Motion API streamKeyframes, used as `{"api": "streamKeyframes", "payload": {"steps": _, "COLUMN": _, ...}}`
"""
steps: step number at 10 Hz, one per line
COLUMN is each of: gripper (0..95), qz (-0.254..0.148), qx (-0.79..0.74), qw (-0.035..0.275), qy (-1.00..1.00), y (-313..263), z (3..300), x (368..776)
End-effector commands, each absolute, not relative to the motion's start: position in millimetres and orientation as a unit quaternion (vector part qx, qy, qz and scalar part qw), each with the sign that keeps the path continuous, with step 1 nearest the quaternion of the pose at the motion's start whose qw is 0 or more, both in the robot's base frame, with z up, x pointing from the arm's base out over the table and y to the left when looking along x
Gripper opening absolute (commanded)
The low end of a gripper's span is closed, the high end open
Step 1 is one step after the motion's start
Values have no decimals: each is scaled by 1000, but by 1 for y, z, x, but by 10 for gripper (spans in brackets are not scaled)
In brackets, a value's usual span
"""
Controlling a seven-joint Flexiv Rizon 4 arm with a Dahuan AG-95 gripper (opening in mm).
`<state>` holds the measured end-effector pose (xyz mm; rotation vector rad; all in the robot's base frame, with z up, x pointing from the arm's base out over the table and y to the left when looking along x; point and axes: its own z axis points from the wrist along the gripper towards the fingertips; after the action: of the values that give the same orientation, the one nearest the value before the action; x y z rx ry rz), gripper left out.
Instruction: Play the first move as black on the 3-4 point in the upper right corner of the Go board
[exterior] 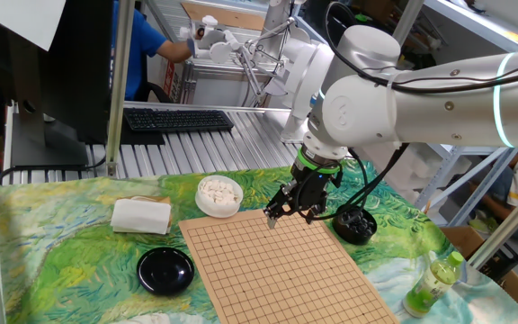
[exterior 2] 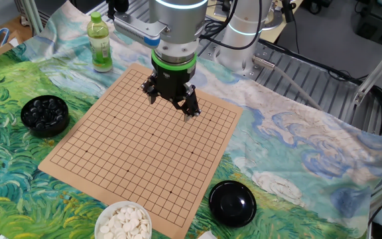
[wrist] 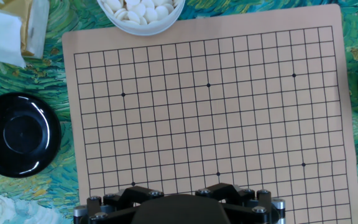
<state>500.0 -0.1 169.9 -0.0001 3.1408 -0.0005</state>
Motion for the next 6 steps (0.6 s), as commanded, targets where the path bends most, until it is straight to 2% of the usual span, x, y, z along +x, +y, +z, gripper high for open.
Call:
{"api": "streamKeyframes", "payload": {"steps": 1, "gripper": 0, "qz": -13, "qx": 129, "qw": -12, "qy": 991, "y": 0, "z": 170, "x": 500}}
{"api": "streamKeyframes", "payload": {"steps": 6, "gripper": 0, "qz": -9, "qx": 132, "qw": -14, "qy": 991, "y": 0, "z": 170, "x": 500}}
